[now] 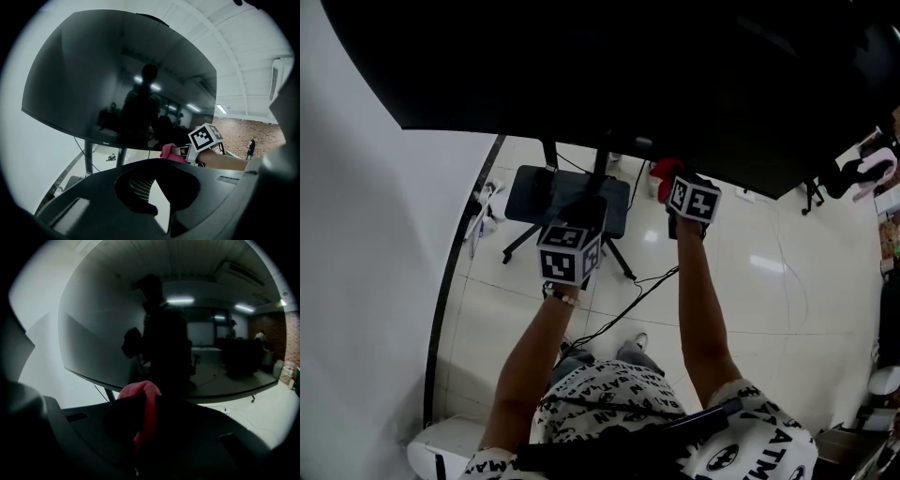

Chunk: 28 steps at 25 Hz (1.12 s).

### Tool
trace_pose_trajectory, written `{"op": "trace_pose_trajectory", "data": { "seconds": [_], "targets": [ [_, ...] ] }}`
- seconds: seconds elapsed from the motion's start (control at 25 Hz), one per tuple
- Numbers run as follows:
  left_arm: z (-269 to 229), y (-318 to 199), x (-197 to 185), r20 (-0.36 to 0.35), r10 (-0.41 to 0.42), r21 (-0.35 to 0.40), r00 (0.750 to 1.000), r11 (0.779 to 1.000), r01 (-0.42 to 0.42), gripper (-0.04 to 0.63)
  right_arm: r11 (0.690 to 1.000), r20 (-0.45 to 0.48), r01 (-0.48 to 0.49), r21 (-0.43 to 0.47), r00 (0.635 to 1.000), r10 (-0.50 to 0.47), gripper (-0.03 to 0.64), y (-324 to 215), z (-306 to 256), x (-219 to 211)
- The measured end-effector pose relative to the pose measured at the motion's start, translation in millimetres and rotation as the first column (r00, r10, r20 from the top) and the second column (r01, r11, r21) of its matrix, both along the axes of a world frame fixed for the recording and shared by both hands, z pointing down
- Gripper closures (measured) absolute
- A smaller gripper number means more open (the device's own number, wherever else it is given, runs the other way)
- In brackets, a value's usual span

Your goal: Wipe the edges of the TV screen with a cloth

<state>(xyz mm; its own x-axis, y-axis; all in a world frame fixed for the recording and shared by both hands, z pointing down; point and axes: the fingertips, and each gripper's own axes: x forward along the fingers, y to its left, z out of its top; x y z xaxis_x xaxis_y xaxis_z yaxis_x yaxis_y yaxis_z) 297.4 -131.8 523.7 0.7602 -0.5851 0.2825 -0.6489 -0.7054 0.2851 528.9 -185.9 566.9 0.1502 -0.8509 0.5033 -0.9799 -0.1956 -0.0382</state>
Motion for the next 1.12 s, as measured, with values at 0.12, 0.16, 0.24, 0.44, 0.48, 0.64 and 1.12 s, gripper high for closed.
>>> {"op": "trace_pose_trajectory", "data": {
  "seconds": [0.12, 0.16, 0.24, 0.44, 0.48, 0.64, 1.12],
  "targets": [
    [0.1, -12.5, -16.6, 0.016, 0.023, 0.002, 1.0, 1.0, -0.023, 0.589, 1.0, 0.002, -0.017, -0.005, 1.0, 0.017, 0.563, -9.4, 4.4, -20.8],
    [-1.0, -16.3, -21.3, 0.019, 0.03, 0.003, 0.999, 1.0, -0.03, 0.589, 1.0, 0.006, -0.019, -0.005, 1.0, 0.019, 0.563, -13.5, 5.5, -28.5],
    [-2.8, -23.7, -29.3, 0.018, 0.035, 0.003, 0.999, 0.999, -0.035, 0.591, 1.0, 0.013, -0.01, -0.005, 1.0, 0.01, 0.563, -22.9, 7.7, -44.1],
    [-1.9, -38.9, -46.5, 0.015, 0.013, -0.003, 1.0, 1.0, -0.012, 0.589, 1.0, 0.021, 0.03, 0.0, 0.999, -0.03, 0.563, -37.6, 13.4, -78.5],
    [-0.7, -43.6, -50.1, 0.017, 0.004, -0.005, 1.0, 1.0, -0.004, 0.589, 0.999, 0.031, 0.045, 0.006, 0.998, -0.045, 0.563, -41.3, 14.3, -87.3],
    [9.5, -67.0, -68.6, 0.031, -0.047, -0.023, 0.998, 0.999, 0.048, 0.589, 0.991, 0.017, 0.135, 0.014, 0.991, -0.135, 0.563, -65.8, 13.8, -135.7],
    [30.7, -111.8, -155.1, 0.052, -0.204, -0.049, 0.978, 0.977, 0.206, 0.589, 0.964, 0.07, 0.261, 0.056, 0.962, -0.265, 0.563, -124.5, 21.4, -244.5]
  ]
}}
